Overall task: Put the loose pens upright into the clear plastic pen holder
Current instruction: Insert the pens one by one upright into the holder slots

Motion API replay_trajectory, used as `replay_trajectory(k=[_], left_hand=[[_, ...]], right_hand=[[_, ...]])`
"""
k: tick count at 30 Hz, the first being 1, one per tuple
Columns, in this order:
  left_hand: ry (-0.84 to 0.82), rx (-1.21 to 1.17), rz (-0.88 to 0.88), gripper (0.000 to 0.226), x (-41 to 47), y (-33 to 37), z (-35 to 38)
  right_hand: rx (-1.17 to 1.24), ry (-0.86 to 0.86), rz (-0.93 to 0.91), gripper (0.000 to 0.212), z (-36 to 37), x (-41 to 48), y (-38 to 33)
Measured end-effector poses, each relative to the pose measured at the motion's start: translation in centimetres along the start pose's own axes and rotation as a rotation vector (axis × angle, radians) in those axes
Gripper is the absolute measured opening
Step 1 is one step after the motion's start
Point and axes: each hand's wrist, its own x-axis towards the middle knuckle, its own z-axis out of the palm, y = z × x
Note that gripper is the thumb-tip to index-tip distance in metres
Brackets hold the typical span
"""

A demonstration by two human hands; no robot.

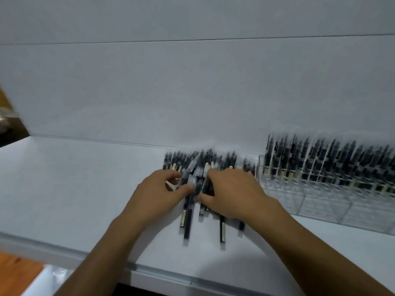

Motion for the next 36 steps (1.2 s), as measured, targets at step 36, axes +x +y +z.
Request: replay_trajectory(k=[36], left_hand=[[-0.119,-0.837,-0.288,0.008,1.4,2.0,0.9]], right_hand=[[0.339,0.029,0.045,0.008,1.0,-0.7,-0.9]])
